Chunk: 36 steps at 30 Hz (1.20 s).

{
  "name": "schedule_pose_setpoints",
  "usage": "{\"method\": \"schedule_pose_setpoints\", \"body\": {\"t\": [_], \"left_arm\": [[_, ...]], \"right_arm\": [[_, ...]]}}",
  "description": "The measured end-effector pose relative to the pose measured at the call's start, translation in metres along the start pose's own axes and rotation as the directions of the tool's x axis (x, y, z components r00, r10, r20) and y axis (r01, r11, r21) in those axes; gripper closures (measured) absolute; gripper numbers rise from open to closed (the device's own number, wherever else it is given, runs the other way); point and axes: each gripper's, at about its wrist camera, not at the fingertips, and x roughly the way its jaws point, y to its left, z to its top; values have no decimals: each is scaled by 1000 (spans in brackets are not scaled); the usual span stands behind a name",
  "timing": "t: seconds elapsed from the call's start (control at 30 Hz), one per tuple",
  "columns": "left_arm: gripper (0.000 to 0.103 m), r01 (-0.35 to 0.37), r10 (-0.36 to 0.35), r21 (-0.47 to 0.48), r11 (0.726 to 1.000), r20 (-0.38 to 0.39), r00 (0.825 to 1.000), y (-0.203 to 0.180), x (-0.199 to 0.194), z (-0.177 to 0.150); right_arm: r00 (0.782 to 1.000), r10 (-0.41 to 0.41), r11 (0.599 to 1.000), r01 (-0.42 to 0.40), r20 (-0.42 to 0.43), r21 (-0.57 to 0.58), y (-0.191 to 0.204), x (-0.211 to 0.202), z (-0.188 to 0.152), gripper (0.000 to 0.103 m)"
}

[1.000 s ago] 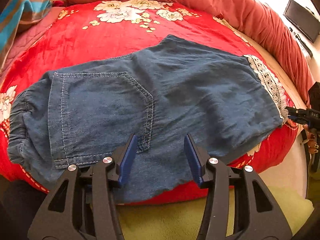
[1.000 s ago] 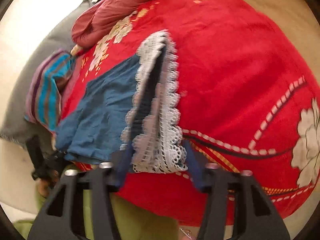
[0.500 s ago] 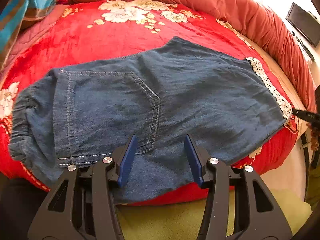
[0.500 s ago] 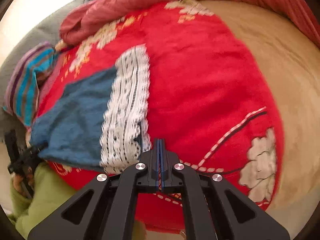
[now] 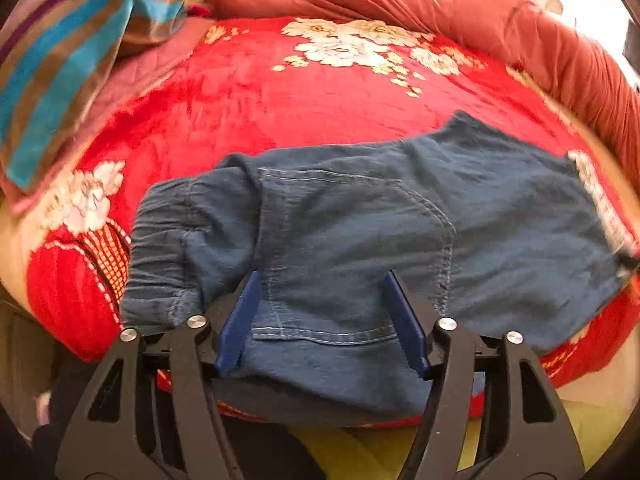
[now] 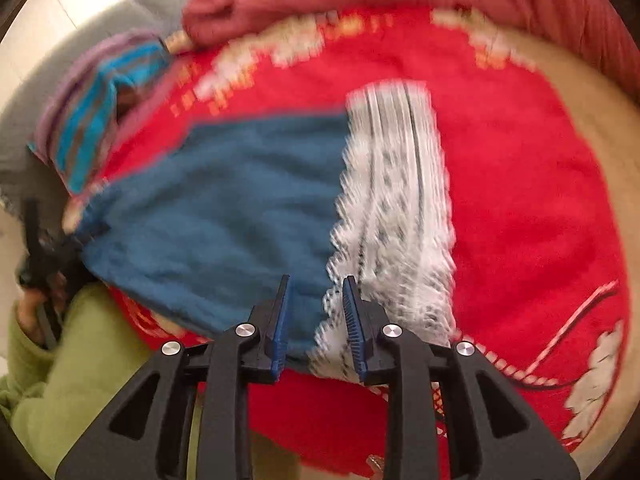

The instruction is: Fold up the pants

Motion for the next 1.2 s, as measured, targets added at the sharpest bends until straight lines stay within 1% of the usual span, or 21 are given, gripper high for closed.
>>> {"method": "schedule_pose_setpoints", "body": {"t": [0.03,0.1,0.17,0.2,0.23,0.27,0.3,0.4,0.43,0.5,0.53,0.57,0.63,0.77,0.87,0.97,1.03,1.13,1.17,1.2], "left_arm": [[52,28,-28,-30,999,-4,1000,8,1,1],[53,48,-48,-53,997,-3,999,12,2,2],[53,37,-37,-44,998,3,999,8,0,1],[53,34,-34,-38,999,7,999,5,-2,0],[52,36,-35,-37,999,13,999,3,-7,-1],[45,43,-42,-39,998,15,999,1,-11,-1],[38,56,-55,-42,998,23,998,-1,-17,0],[36,56,-55,-11,998,76,996,-12,-35,7],[35,55,-55,-3,998,86,995,-16,-39,10],[31,71,-73,17,997,103,992,-25,-45,19],[30,77,-79,29,997,106,991,-29,-46,24],[30,69,-73,45,997,109,991,-35,-47,29],[30,56,-63,72,996,110,992,-44,-47,39],[30,91,-103,103,990,109,989,-61,-41,64],[29,87,-98,120,989,89,991,-72,-28,80],[28,111,-118,132,985,51,992,-83,-8,95],[28,115,-120,138,984,27,992,-89,7,103],[28,121,-121,137,983,-12,993,-98,30,111],[28,123,-120,136,983,-31,992,-102,41,114],[28,121,-116,136,983,-42,992,-104,49,116]], "right_arm": [[1000,21,1000,-21,9,15,-4,0,-2,78],[999,43,999,-43,14,33,-7,-3,-3,78],[999,43,999,-43,10,30,-6,-9,-1,78],[998,53,998,-54,19,29,-5,-15,1,77],[997,62,998,-63,36,27,-2,-20,5,69],[996,67,997,-69,66,22,0,-27,8,61],[992,61,998,-63,107,8,2,-39,14,59],[983,23,1000,-22,180,-3,-1,-54,34,55],[982,12,1000,-13,188,8,-6,-55,42,54],[980,10,1000,-11,197,4,-11,-53,63,52],[980,4,1000,-3,197,-3,-14,-51,69,49],[980,-17,1000,19,197,-6,-16,-46,81,48],[983,-36,999,37,179,-1,-25,-34,98,48],[992,-26,999,20,125,51,-46,0,128,48],[996,-36,996,29,83,80,-58,23,140,48],[998,-12,995,6,56,103,-68,38,143,48],[1000,0,992,-4,29,130,-77,51,141,48],[998,35,992,-40,47,118,-80,56,135,47],[998,41,994,-46,54,101,-78,56,133,51],[996,74,993,-79,57,83,-77,56,131,57]]}}
